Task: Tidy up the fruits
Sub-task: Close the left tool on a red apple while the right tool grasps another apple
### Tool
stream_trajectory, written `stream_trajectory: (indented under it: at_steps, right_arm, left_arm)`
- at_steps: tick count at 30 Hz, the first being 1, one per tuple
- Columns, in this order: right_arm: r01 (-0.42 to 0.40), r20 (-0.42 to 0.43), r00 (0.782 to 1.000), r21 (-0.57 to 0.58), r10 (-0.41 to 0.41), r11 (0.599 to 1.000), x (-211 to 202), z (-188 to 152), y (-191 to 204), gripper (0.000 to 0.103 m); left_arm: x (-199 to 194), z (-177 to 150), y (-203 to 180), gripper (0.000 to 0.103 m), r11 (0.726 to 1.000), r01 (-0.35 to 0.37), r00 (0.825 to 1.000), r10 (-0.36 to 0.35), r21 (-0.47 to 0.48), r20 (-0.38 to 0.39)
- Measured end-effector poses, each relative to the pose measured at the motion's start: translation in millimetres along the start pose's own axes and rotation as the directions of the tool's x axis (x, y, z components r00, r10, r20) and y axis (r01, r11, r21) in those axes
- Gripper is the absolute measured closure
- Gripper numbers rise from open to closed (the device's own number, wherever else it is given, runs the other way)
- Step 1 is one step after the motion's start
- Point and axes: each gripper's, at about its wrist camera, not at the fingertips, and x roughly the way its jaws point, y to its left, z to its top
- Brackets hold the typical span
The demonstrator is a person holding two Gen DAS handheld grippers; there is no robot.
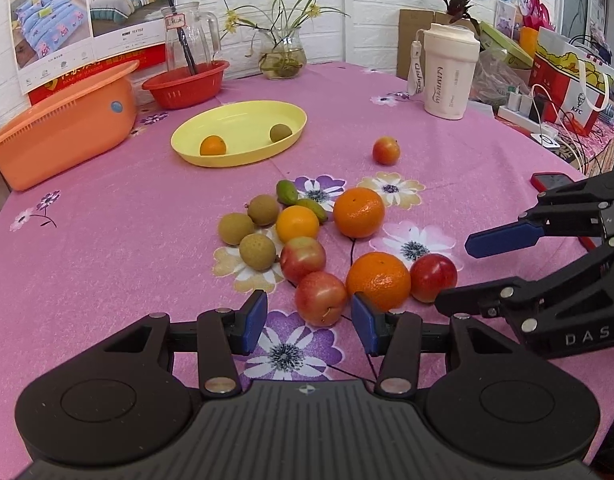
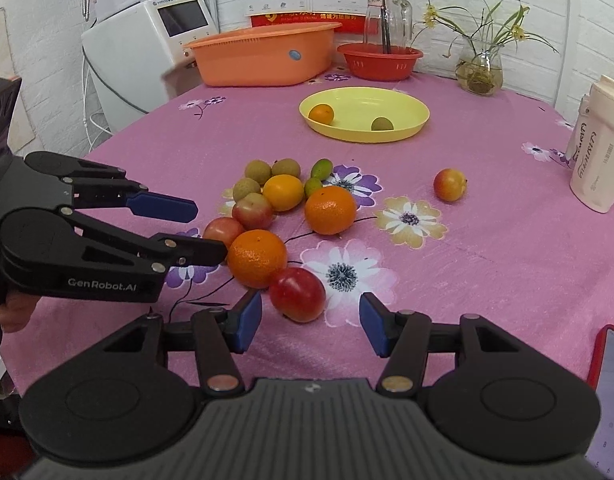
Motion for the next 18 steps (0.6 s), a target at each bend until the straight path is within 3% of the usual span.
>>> stream_trajectory:
  at_steps: [18]
  right_arm:
    - [0.043, -0.012, 0.999, 0.014, -0.043, 0.999, 15.9, 0.4, 2.1, 0.023]
  left_arm:
    - [19.3, 1.6, -0.3, 0.059, 0.999, -0.032, 0.999, 0.032, -0.011, -0.026]
